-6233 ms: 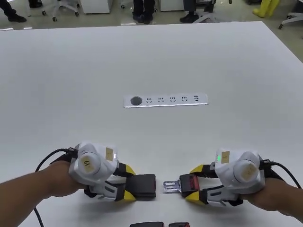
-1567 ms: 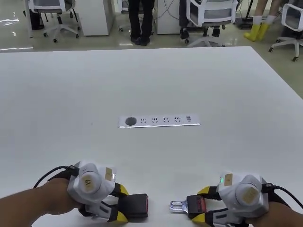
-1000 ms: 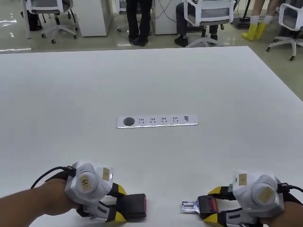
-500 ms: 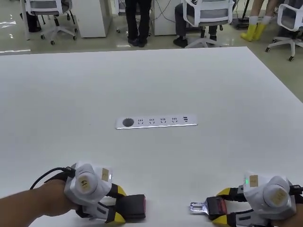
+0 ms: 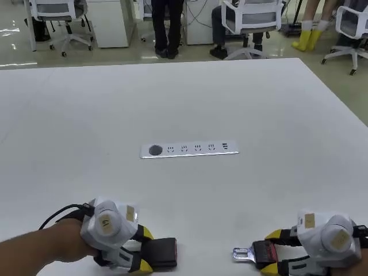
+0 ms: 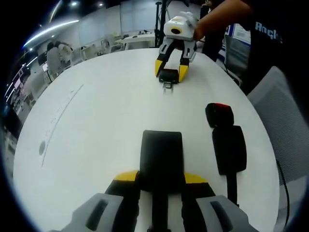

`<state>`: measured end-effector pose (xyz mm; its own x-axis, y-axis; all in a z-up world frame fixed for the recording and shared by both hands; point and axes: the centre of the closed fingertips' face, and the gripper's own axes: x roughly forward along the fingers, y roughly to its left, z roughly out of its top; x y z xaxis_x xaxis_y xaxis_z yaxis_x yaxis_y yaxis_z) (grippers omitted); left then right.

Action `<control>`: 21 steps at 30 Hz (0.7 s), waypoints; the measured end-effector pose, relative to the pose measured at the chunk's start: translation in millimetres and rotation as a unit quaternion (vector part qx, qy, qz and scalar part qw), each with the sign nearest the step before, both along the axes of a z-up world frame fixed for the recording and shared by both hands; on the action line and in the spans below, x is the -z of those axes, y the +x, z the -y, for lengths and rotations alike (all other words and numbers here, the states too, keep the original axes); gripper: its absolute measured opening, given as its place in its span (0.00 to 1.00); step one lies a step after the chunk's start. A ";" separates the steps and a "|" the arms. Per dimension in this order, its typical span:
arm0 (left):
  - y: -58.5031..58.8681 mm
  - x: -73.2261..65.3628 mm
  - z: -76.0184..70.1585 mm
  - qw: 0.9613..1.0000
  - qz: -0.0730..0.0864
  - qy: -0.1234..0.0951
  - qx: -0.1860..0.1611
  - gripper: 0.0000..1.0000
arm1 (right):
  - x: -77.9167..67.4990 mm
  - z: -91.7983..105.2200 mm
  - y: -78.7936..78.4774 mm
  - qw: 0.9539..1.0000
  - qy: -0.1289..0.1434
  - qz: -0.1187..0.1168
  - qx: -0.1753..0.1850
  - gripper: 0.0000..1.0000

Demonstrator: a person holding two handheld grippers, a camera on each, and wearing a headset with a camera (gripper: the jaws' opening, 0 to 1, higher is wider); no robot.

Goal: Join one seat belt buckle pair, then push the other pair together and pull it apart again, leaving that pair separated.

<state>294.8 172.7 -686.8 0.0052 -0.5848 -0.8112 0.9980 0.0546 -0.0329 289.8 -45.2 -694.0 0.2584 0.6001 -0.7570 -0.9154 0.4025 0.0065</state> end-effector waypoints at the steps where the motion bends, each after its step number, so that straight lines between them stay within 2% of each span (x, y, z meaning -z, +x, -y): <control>1: 0.0 -0.2 0.2 1.000 0.000 0.001 0.001 0.34 | 0.1 0.3 0.4 1.000 -0.002 0.000 0.000 0.37; 3: -3.5 -1.0 1.1 1.000 -0.004 0.012 0.003 0.37 | 0.0 -1.1 -0.1 1.000 -0.005 0.000 0.008 0.37; 4: -5.3 -2.3 2.5 1.000 -0.009 0.011 0.002 0.40 | -0.1 -0.6 0.8 1.000 -0.007 0.003 0.012 0.37; 5: -6.5 -4.0 4.7 1.000 -0.020 0.006 -0.013 0.44 | -0.7 -0.7 1.0 1.000 -0.008 0.005 0.013 0.37; 6: -4.9 -6.4 6.3 1.000 -0.016 -0.002 -0.017 0.47 | -3.8 -4.3 1.2 1.000 0.002 0.006 0.023 0.38; 7: -1.7 -11.2 9.2 0.999 -0.016 -0.018 -0.034 0.51 | -5.2 -5.7 1.4 1.000 0.008 0.005 0.029 0.40; 8: 0.6 -14.1 10.3 0.998 -0.017 -0.026 -0.045 0.53 | -9.5 -7.4 4.9 0.999 0.017 0.011 0.040 0.45; 9: 8.7 -14.2 6.4 0.998 -0.010 -0.032 -0.060 0.54 | -13.2 -8.3 9.7 0.998 0.023 0.026 0.047 0.49; 10: 11.5 -15.8 5.5 0.997 -0.007 -0.036 -0.069 0.56 | -14.0 -7.8 11.1 0.998 0.026 0.028 0.059 0.53; 12: 10.6 -20.7 7.6 0.996 -0.002 -0.043 -0.083 0.59 | -17.4 -6.5 13.7 0.996 0.032 0.029 0.083 0.59; 13: 10.9 -23.1 7.4 0.994 -0.004 -0.049 -0.093 0.62 | -18.8 -6.5 14.3 0.995 0.034 0.032 0.086 0.60; 14: 12.6 -27.1 6.6 0.992 -0.003 -0.055 -0.116 0.65 | -22.2 -5.5 17.6 0.993 0.039 0.046 0.100 0.62; 15: 16.6 -25.0 3.6 0.989 0.001 -0.061 -0.135 0.68 | -23.8 -4.5 19.4 0.990 0.047 0.049 0.121 0.65; 18: 14.2 -23.4 -4.6 0.989 0.009 -0.054 -0.139 0.76 | -31.2 -4.6 18.4 0.986 0.057 0.063 0.140 0.71; 20: 17.7 -29.0 -7.7 0.983 0.014 -0.074 -0.170 0.77 | -35.8 -9.0 11.8 0.984 0.061 0.067 0.151 0.73; 21: 17.9 -32.5 -10.7 0.980 0.016 -0.079 -0.183 0.78 | -38.5 -9.6 10.5 0.982 0.064 0.073 0.164 0.74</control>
